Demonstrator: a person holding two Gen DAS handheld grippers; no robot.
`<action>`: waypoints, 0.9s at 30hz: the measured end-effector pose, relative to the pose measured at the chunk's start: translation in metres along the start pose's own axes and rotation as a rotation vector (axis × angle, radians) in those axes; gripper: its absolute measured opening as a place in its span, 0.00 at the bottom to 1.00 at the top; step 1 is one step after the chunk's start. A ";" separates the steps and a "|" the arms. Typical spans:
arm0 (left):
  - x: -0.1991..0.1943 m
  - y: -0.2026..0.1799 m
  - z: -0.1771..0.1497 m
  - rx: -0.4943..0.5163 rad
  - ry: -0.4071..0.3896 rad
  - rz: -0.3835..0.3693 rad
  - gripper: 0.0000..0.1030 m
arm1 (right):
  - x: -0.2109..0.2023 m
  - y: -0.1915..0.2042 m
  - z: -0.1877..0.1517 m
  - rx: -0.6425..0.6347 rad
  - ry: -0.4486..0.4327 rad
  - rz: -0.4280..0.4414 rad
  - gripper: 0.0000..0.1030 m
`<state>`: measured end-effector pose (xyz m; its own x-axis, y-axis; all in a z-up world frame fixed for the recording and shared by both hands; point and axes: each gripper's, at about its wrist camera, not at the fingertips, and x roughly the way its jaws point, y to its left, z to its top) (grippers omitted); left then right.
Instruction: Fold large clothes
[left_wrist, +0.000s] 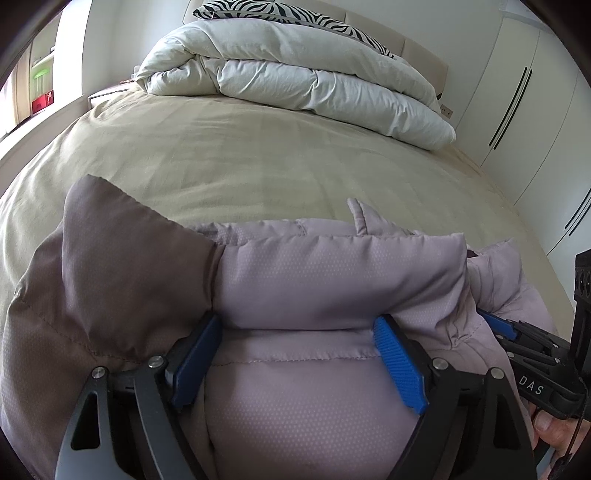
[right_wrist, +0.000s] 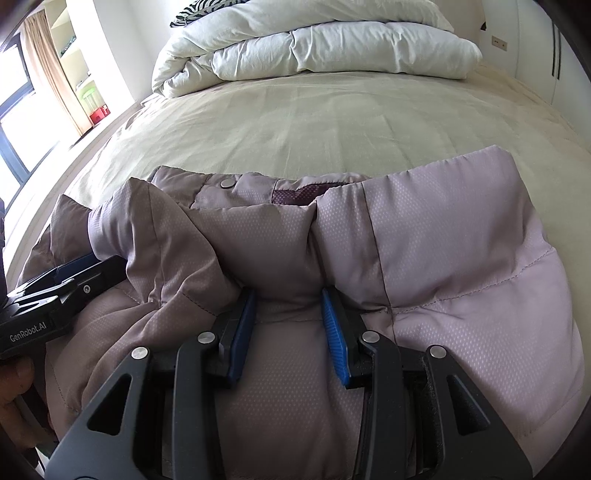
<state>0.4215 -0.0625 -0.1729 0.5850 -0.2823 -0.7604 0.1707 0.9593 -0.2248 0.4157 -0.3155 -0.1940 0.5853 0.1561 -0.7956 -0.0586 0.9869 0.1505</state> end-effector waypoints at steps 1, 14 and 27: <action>0.000 0.000 0.000 0.000 0.000 -0.001 0.85 | -0.001 0.001 -0.001 -0.004 -0.004 -0.007 0.34; 0.000 -0.001 -0.002 0.001 -0.001 0.004 0.85 | -0.002 0.008 -0.002 -0.028 -0.021 -0.040 0.34; -0.063 -0.009 -0.008 0.067 -0.066 0.170 0.84 | -0.028 0.008 0.002 -0.006 -0.040 -0.005 0.36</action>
<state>0.3770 -0.0535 -0.1276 0.6600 -0.1175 -0.7420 0.1164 0.9918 -0.0535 0.4009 -0.3117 -0.1692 0.6171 0.1497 -0.7725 -0.0607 0.9879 0.1429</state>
